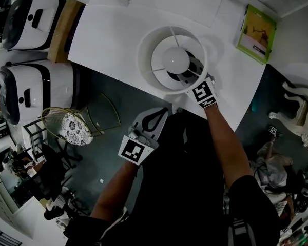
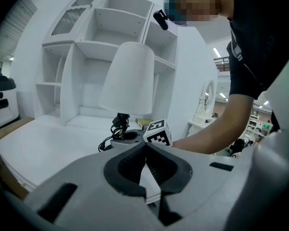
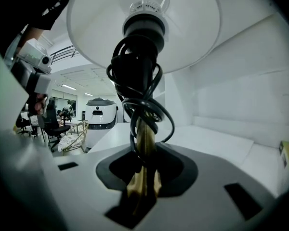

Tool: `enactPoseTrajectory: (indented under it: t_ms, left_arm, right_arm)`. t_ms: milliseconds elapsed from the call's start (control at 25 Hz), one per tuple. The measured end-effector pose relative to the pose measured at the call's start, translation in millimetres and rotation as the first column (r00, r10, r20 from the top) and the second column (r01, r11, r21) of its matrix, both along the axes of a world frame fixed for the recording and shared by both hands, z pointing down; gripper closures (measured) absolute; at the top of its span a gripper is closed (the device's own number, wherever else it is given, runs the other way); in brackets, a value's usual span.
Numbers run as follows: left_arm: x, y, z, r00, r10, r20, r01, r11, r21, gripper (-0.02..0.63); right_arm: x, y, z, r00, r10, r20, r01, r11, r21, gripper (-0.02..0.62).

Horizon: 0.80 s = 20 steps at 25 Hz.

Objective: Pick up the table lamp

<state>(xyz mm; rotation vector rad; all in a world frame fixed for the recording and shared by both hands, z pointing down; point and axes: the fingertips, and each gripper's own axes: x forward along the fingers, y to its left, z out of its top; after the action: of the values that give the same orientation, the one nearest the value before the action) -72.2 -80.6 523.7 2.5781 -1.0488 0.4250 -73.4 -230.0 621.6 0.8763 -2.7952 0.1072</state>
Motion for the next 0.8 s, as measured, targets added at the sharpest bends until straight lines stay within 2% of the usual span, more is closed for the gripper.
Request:
enactPoseTrajectory:
  t_ms: [200,440,800]
  left_arm:
    - [-2.7,2.9,-0.7,1.000,-0.016,-0.004,0.016,1.000,-0.010,0.588]
    - [-2.5,3.7,0.5,1.000,-0.023,-0.008,0.023,1.000,-0.010,0.588]
    - [6.5,4.5,-1.0,1.000,-0.007,-0.022,0.007,1.000,-0.010,0.588]
  right_arm:
    - [3.0,-2.3,-1.7,1.000,0.017,0.008,-0.017,1.000,-0.008,0.486]
    - [2.4,-3.4,-9.5,0.999,0.028,-0.016,-0.028,0.999,0.032,0.486]
    - [12.2,3.8,-7.6,0.999,0.040,-0.003,-0.040,0.999,0.006,0.476]
